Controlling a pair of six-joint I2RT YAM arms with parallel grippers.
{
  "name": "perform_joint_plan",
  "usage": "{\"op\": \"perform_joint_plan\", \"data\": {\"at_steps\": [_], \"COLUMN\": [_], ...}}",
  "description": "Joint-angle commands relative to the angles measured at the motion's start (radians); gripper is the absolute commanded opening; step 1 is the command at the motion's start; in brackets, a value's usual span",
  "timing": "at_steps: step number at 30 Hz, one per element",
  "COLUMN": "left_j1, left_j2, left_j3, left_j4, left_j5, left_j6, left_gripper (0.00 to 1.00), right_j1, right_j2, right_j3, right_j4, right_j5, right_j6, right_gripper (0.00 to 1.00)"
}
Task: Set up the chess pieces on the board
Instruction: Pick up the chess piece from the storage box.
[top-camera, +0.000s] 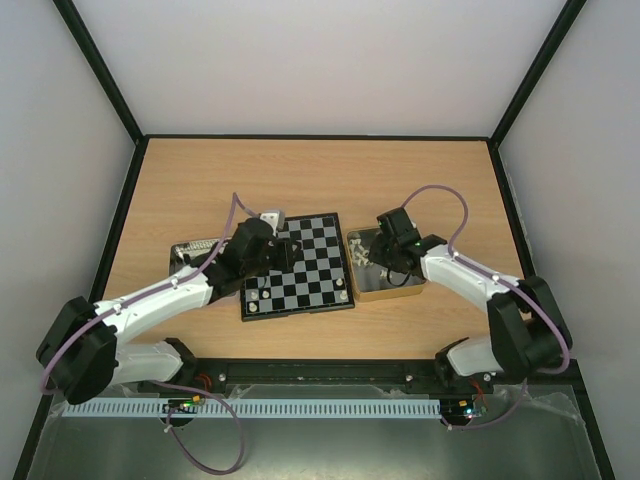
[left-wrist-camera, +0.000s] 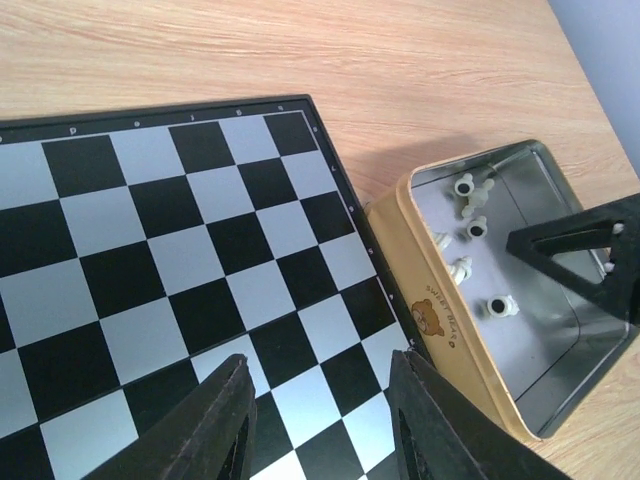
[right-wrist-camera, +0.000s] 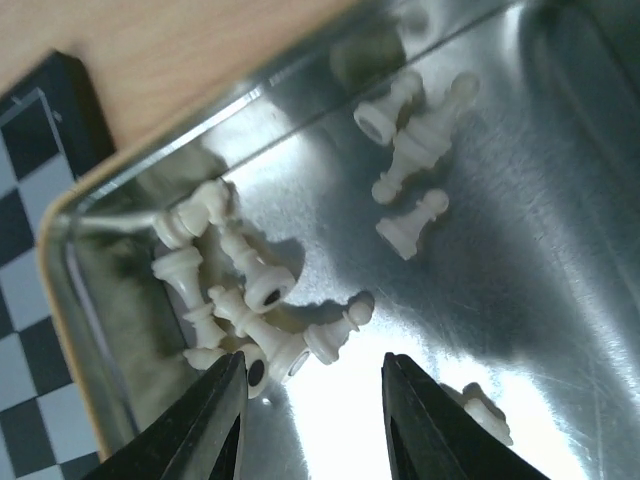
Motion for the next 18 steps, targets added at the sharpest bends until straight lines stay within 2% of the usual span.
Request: {"op": "perform_joint_plan", "data": {"at_steps": [1, 18], "left_j1": [0.006, 0.008], "left_j2": [-0.006, 0.022], "left_j3": [-0.014, -0.005], "left_j4": [0.033, 0.058], "left_j5": [0.008, 0.083], "left_j6": [-0.014, 0.021], "left_gripper": [0.40, 0.41], "right_j1": [0.002, 0.025], "right_j2": [0.070, 0.243], "right_j3": [-0.009, 0.058], "right_j4": [0.038, 0.038], "right_j5": [-0.059, 0.040], "right_j6": [0.025, 0.023], "right_gripper": [0.36, 0.32]}}
